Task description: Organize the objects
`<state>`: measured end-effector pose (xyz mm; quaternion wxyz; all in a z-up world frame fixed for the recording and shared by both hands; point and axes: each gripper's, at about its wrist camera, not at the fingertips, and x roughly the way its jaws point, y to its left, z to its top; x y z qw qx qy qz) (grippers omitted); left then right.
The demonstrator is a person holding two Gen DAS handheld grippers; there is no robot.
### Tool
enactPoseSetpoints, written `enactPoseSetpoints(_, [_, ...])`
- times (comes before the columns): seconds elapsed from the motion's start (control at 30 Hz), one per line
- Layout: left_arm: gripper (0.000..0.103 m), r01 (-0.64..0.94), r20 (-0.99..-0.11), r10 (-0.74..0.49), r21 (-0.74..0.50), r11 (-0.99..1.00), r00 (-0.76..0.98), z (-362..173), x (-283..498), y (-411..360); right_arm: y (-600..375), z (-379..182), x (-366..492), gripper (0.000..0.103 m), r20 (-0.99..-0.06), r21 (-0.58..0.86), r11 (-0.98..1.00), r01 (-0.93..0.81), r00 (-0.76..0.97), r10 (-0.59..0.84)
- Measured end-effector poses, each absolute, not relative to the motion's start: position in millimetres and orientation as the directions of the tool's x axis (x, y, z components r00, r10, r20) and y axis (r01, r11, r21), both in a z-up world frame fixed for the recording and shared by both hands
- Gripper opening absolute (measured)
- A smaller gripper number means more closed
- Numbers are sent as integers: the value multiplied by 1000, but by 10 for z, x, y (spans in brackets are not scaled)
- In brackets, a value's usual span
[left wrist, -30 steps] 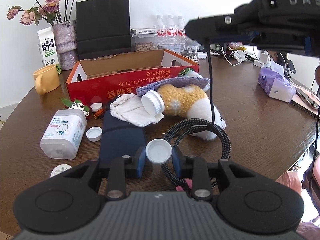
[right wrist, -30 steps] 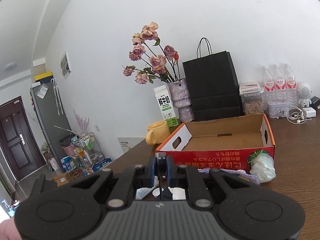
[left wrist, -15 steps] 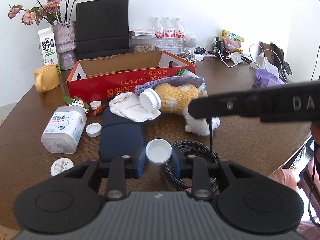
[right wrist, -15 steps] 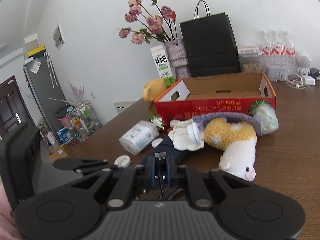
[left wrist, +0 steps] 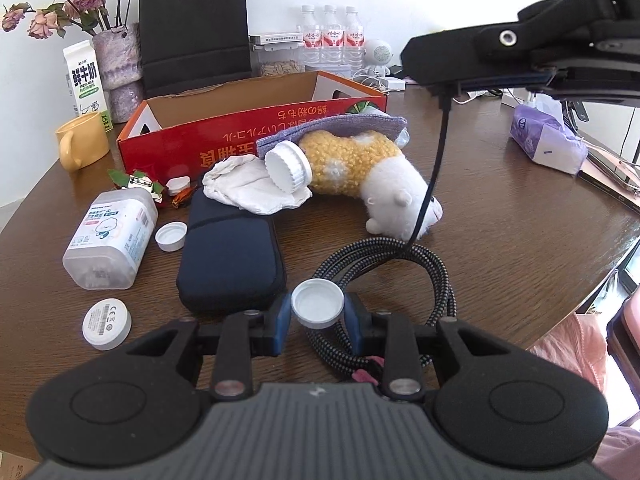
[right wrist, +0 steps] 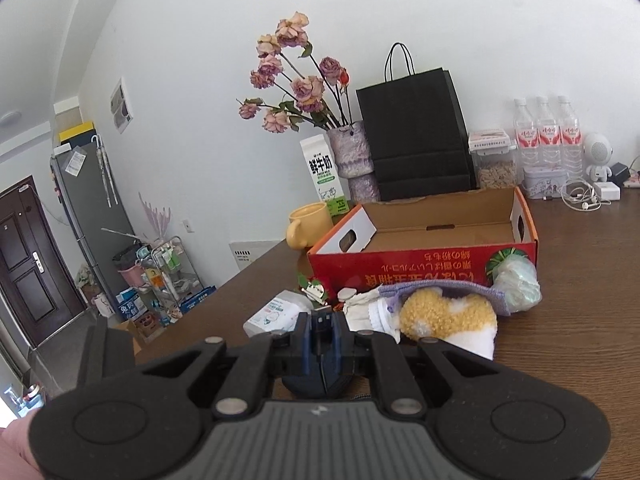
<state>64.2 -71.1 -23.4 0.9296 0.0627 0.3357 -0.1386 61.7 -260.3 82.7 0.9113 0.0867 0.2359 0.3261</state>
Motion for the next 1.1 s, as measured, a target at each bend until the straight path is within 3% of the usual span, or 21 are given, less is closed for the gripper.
enactPoseSetpoints(0.7, [29,225,-619,-141,59,972,772,-178,682,-739,-2864,1011,405,9,-260,381,707,-596,665,700])
enactPoseSetpoints(0.83, [29,218,-627,-151,32,975,764,-204,734,-704,-2899,1126,327,5,-193,366,685,-630,669,718])
enactPoseSetpoints(1.1, [29,208,-590,-150,31,978,793,-57,711,-664,-2894,1088,568,5,-228,360,725,-588,698,679])
